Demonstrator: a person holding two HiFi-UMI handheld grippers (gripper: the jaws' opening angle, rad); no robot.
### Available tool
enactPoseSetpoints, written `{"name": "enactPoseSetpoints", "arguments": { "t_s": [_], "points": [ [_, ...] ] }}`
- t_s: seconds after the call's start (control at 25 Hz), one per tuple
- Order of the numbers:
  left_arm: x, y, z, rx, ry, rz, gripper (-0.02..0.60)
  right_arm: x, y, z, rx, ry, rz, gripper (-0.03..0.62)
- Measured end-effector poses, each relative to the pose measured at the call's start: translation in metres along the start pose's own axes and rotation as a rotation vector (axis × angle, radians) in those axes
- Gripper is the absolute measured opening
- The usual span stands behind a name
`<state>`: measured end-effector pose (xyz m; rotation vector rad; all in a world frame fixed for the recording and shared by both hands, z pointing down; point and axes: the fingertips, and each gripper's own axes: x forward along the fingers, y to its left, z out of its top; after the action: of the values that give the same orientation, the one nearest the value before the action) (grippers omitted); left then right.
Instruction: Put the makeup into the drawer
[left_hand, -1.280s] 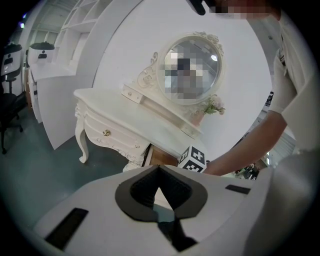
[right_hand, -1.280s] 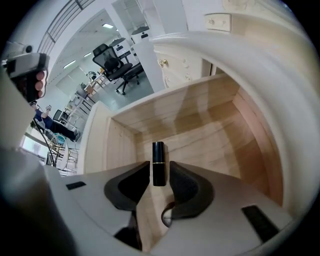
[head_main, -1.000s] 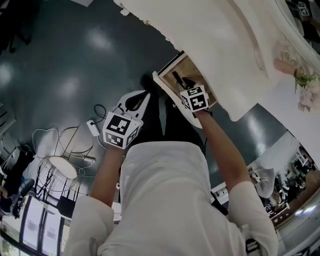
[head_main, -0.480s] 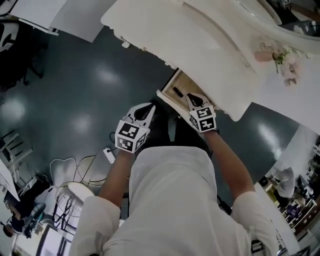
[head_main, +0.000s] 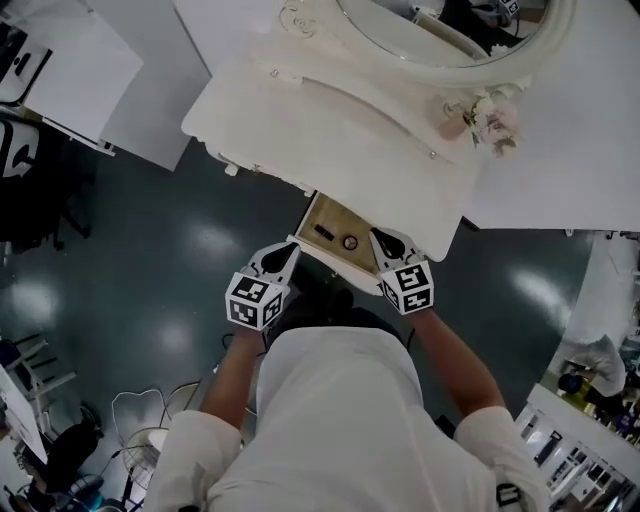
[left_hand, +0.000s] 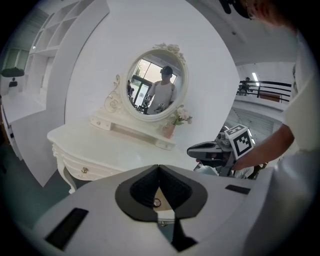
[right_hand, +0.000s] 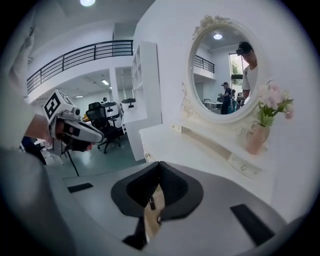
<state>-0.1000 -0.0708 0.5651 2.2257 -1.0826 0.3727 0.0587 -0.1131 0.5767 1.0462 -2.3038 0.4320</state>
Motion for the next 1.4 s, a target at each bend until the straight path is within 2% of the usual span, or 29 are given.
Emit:
{"name": "enactPoseSetpoints", "arguments": {
  "t_s": [0.12,0.36,0.48,0.72,0.88,1.12,1.4],
  "points": [
    [0.003,-0.019,0.012,0.027,-0.031,-0.002,0.017,-0.028,-0.011,0.006,0.022,-0.060,-0.016,0.028],
    [-0.004,-0.061,0.033,0.019,-0.125,0.023,0.017,-0.095,-0.027,0.012,0.047,-0.148,-0.036,0.028],
    [-0.006,-0.081,0.040,0.048,-0.163,0.045,0.017,-0.127,-0.040,0.011,0.040,-0.180,-0.049,0.028],
    [-0.019,-0.115,0.039,0.089,-0.209,0.079,0.017,-0.175,-0.059,-0.008,0.043,-0.216,-0.092,0.028],
    [-0.026,-0.132,0.036,0.156,-0.192,0.091,0.017,-0.193,-0.070,-0.017,0.052,-0.209,-0.130,0.028],
    [-0.043,-0.143,0.040,0.194,-0.201,0.095,0.017,-0.211,-0.079,-0.020,0.060,-0.215,-0.182,0.029],
    [-0.059,-0.126,0.053,0.235,-0.212,0.088,0.017,-0.217,-0.080,-0.013,0.096,-0.239,-0.239,0.029]
  ]
}}
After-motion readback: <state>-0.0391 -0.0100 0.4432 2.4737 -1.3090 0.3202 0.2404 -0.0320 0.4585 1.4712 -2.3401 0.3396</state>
